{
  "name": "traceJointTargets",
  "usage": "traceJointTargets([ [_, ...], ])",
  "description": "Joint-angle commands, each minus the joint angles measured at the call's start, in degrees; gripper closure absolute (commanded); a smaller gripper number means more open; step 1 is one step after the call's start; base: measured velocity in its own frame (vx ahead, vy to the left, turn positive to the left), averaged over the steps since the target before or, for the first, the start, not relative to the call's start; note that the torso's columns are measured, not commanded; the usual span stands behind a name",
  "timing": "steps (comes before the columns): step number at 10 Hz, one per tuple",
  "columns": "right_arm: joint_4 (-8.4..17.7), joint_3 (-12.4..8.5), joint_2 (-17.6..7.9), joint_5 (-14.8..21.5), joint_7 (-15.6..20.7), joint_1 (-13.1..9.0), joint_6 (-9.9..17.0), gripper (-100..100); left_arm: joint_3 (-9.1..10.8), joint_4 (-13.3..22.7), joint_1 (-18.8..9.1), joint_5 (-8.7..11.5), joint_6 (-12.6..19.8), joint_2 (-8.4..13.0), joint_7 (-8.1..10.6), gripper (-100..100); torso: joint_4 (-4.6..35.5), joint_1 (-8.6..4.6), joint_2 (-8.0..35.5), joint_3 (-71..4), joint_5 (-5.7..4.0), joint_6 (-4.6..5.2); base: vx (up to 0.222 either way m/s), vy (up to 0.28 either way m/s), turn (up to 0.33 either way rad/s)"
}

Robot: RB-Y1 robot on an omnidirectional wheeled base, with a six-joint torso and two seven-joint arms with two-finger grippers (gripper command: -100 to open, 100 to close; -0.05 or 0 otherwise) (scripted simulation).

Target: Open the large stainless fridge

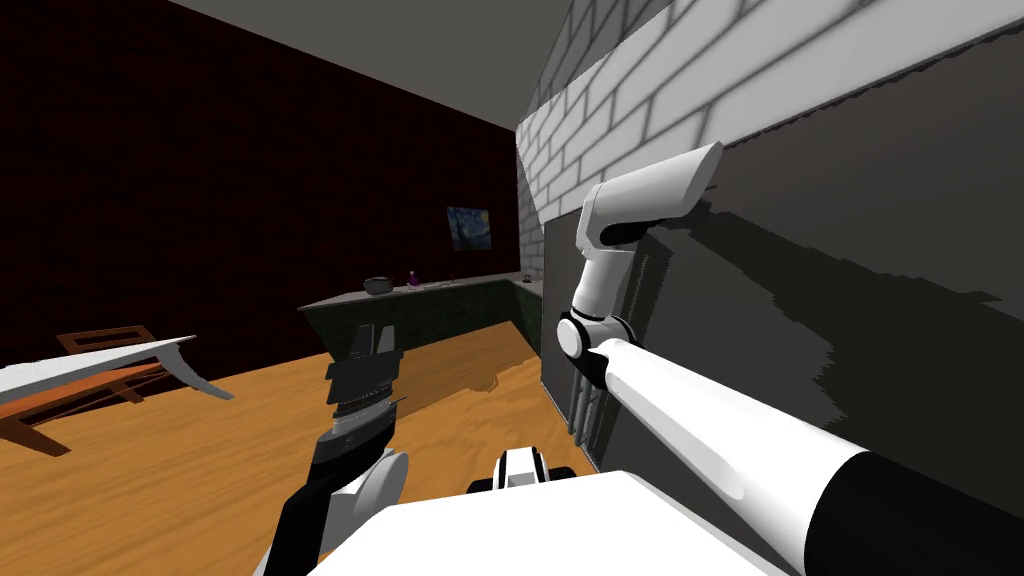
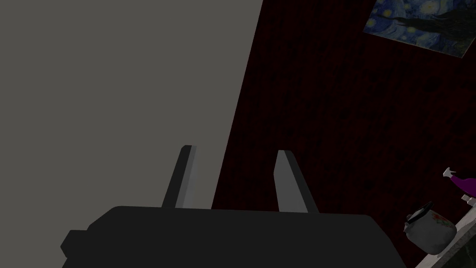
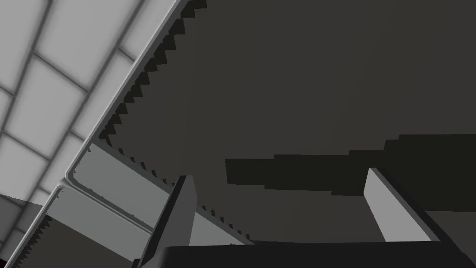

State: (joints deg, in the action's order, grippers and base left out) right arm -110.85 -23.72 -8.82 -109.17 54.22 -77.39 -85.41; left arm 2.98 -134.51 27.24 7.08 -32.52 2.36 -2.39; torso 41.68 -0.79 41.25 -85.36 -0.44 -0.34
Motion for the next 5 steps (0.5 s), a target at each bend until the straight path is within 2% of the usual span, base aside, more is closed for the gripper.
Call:
traceJointTargets([
  [1,1.14,-0.77,0.23,-3.95,1.98,-1.73,-1.48,-100,0.00,0.00,0.00,0.00,0.00,0.00,0.00,0,0.02,0.12,-0.03,-0.02,0.08,0.02,-0.046,0.002,0.107],
  [4,1.71,-1.16,0.26,-6.68,3.05,-2.76,-2.33,-100,0.00,0.00,0.00,0.00,0.00,0.00,0.00,0,0.20,0.47,0.19,0.12,0.30,0.12,-0.036,0.005,0.064],
  [5,2.22,-1.51,0.29,-8.72,4.03,-3.68,-3.21,-100,0.00,0.00,0.01,0.00,0.00,0.00,0.00,0,0.25,0.50,0.32,0.24,0.30,0.17,-0.032,0.008,0.084],
])
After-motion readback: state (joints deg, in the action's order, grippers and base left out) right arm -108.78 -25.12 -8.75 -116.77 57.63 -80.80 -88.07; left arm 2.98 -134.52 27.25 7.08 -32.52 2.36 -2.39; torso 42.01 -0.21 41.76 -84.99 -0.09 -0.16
